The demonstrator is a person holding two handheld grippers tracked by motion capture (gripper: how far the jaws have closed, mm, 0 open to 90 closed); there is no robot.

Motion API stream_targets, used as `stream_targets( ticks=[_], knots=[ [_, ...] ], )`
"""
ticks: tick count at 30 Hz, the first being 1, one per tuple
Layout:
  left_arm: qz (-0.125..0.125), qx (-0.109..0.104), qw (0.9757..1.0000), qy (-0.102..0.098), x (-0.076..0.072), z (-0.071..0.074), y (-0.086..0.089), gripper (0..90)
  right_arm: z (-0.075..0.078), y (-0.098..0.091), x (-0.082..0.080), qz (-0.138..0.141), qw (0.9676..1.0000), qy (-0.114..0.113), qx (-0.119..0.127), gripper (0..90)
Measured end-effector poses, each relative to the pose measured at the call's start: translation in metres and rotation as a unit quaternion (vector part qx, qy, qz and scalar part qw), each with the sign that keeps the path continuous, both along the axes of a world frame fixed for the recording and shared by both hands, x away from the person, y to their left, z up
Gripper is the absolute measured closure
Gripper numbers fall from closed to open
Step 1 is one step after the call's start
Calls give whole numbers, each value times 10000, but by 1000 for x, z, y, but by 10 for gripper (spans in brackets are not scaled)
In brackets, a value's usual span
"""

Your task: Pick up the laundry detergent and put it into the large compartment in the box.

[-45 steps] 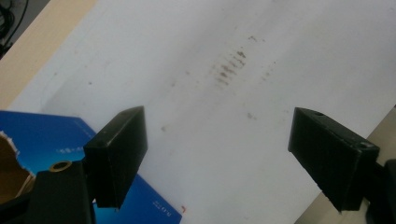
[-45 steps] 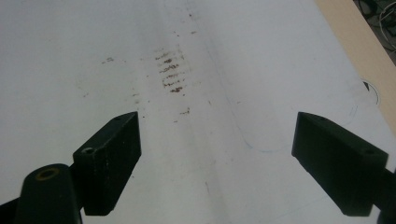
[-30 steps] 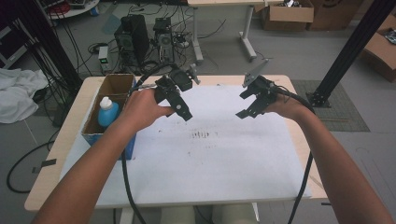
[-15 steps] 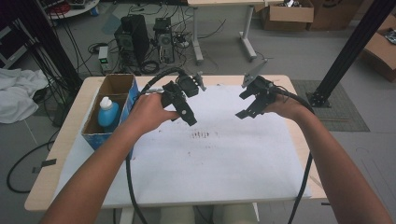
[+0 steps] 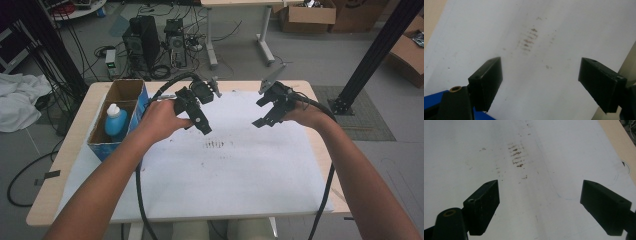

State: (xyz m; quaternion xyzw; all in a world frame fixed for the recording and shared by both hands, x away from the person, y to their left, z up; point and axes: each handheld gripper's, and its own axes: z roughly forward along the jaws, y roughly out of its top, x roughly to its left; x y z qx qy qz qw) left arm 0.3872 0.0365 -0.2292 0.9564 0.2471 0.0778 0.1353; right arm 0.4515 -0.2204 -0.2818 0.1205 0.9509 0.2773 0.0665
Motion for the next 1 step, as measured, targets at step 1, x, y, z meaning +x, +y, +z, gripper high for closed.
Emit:
stream_targets(
  ticks=[1],
  knots=[
    [1, -14, 10000, -10, 0, 0, 0, 204, 0, 0, 0, -3, 10000, 7, -11, 157]
  ],
)
